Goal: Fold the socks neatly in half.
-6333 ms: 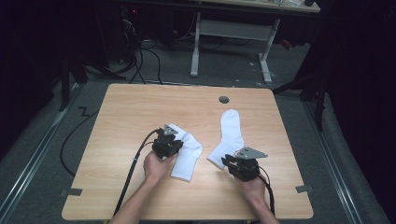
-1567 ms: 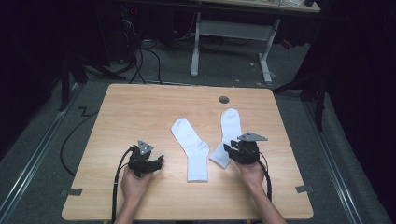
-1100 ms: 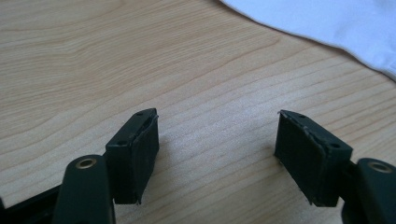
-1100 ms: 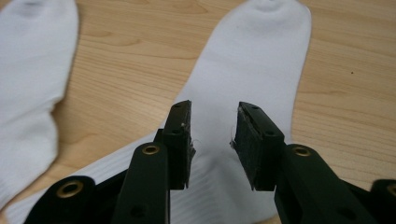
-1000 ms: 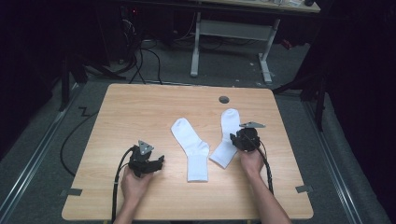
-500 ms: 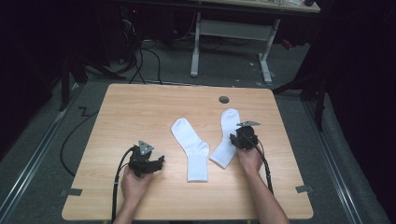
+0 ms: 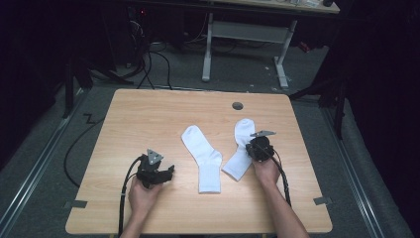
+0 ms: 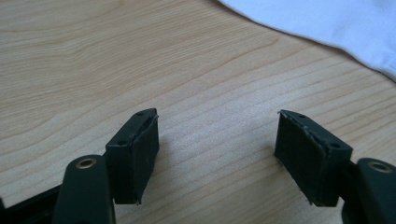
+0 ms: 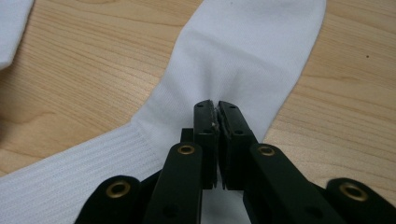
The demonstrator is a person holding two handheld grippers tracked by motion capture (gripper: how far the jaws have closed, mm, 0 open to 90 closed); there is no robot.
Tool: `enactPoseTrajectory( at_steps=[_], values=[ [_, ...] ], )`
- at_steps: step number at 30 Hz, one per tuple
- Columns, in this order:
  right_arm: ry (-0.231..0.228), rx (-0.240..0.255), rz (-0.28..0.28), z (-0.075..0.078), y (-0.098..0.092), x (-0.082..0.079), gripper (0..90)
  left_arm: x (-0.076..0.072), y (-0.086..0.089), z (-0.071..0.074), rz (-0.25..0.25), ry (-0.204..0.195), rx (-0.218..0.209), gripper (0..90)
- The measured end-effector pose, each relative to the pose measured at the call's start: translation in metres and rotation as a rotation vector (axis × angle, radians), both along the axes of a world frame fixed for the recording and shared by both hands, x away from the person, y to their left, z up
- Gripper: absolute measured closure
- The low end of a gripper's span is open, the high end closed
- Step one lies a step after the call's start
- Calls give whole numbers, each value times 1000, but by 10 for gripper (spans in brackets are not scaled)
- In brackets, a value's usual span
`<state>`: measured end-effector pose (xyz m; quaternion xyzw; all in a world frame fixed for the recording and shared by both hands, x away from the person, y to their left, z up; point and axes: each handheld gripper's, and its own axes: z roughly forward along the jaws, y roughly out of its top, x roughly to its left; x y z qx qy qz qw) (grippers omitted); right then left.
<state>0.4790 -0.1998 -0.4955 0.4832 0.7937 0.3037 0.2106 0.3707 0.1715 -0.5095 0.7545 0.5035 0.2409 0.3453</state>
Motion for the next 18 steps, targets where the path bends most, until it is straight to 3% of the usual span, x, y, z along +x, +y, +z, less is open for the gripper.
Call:
enactPoseTrajectory(
  at_steps=[6, 18],
  values=[
    [-4, 30, 9, 0, -4, 0, 879, 0, 0, 0, 0, 0, 0, 308],
    [-87, 40, 70, 21, -6, -14, 880, 1, 0, 0, 0, 0, -1, 311]
  ],
)
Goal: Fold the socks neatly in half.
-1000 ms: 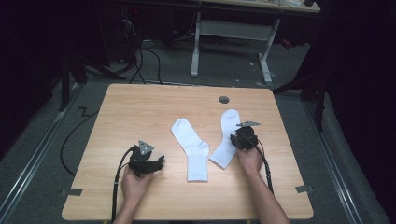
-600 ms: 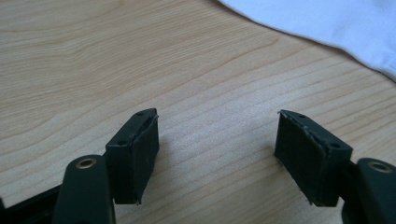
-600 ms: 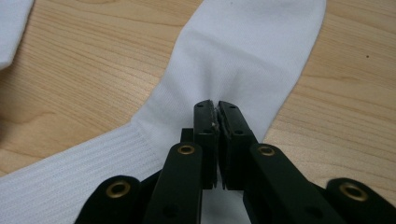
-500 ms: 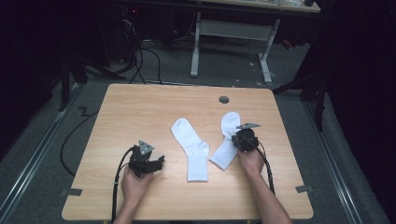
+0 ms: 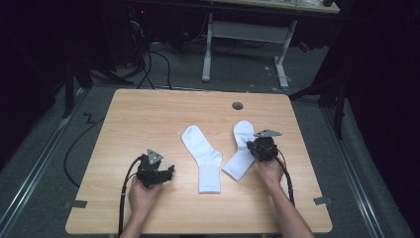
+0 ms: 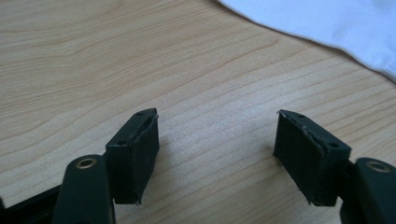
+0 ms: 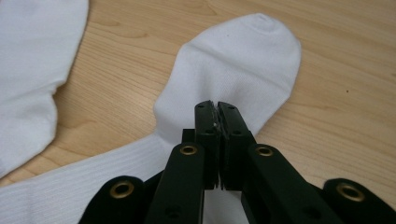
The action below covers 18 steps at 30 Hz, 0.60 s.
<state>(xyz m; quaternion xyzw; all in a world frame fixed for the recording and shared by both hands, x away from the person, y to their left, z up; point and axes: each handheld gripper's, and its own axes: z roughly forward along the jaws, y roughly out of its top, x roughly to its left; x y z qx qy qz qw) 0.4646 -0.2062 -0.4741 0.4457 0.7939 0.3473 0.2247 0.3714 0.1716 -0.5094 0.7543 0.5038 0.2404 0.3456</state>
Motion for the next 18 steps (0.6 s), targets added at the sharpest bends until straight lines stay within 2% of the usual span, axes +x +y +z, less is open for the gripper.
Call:
enactPoseTrajectory(
  at_steps=[5, 8, 14, 18],
  values=[
    [-25, 8, 23, 11, 2, -4, 880, 0, 0, 0, 1, -1, 2, 311],
    [-36, 38, 53, 22, 2, -9, 879, 0, 0, 0, 1, -1, 3, 311],
    [-72, 32, 83, 43, 1, -21, 879, 0, 0, 0, 1, -1, 3, 311],
    [-101, 50, 103, 55, 3, -27, 879, 0, 0, 0, 1, -1, 3, 311]
  ],
)
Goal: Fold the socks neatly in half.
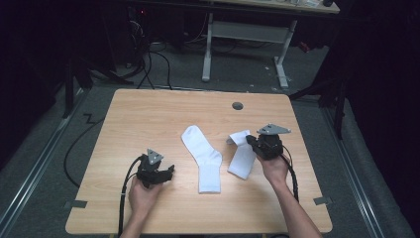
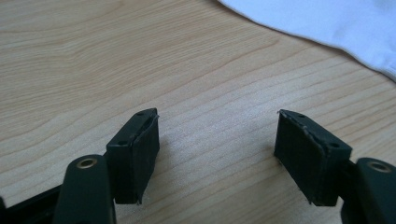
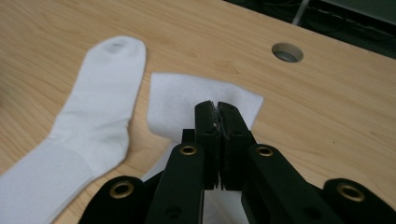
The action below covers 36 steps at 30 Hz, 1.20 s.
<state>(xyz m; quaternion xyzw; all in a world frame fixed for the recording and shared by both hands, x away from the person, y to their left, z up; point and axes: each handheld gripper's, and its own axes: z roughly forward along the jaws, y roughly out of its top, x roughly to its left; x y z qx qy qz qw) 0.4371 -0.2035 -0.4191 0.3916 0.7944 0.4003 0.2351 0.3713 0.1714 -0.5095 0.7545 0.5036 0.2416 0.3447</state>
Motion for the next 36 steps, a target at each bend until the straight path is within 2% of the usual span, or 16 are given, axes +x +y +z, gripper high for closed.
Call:
enactPoseTrajectory(
  at_steps=[11, 18, 25, 30, 36],
  values=[
    [-29, 14, 73, 16, 11, -16, 879, 0, 0, 0, 2, -1, -4, 312],
    [-50, -3, 102, 27, 18, -23, 879, 1, 0, 0, 2, 0, -4, 315],
    [-59, 42, 136, 32, 21, -29, 880, 0, 0, 0, 1, 0, -3, 304],
    [-79, 35, 160, 40, 25, -35, 880, 0, 0, 0, 2, 1, -4, 303],
    [-76, 29, 188, 41, 31, -40, 880, 0, 0, 0, 3, -1, -7, 315]
  ],
)
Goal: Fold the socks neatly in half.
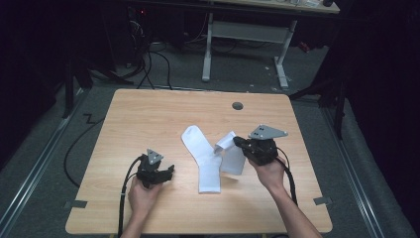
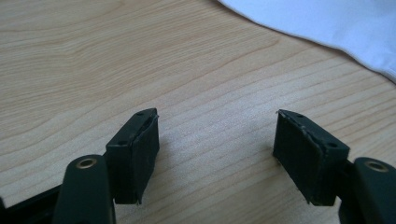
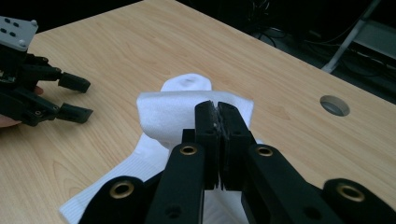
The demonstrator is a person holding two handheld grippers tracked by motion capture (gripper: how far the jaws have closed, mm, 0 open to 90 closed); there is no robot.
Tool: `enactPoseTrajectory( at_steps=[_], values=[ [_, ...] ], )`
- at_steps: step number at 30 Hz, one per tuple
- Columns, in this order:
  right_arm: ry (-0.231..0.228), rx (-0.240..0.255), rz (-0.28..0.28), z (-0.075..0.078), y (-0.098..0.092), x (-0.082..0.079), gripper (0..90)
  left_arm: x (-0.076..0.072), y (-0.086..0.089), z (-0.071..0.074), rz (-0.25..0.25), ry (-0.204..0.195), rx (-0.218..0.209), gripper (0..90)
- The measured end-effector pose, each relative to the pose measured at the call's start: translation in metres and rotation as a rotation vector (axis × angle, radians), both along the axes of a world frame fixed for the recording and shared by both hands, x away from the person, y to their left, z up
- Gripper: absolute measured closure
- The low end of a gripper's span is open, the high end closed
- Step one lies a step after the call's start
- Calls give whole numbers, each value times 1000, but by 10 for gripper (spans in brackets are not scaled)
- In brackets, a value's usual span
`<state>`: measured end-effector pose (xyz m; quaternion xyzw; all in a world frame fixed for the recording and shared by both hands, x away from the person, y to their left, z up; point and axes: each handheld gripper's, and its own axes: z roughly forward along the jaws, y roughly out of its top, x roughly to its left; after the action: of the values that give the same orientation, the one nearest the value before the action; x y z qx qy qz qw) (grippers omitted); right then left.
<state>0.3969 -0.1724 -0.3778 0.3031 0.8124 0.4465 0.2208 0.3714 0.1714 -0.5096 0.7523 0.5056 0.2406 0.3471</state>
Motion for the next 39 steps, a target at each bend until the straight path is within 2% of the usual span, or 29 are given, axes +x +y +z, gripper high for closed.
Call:
enactPoseTrajectory(
  at_steps=[14, 20, 27, 34, 39],
  values=[
    [7, 46, 68, 2, 20, -15, 880, 0, 0, 0, -17, -4, 2, 359],
    [15, 40, 117, -2, 40, -22, 880, 1, -1, 0, -10, -2, 4, 338],
    [25, 46, 158, -6, 49, -33, 880, 1, 0, 0, -8, -2, 4, 324],
    [54, 51, 170, -12, 52, -35, 880, 1, 0, 0, -5, 2, 2, 311],
    [46, 23, 162, -18, 56, -33, 880, 2, -1, 0, -13, 6, 3, 278]
  ],
)
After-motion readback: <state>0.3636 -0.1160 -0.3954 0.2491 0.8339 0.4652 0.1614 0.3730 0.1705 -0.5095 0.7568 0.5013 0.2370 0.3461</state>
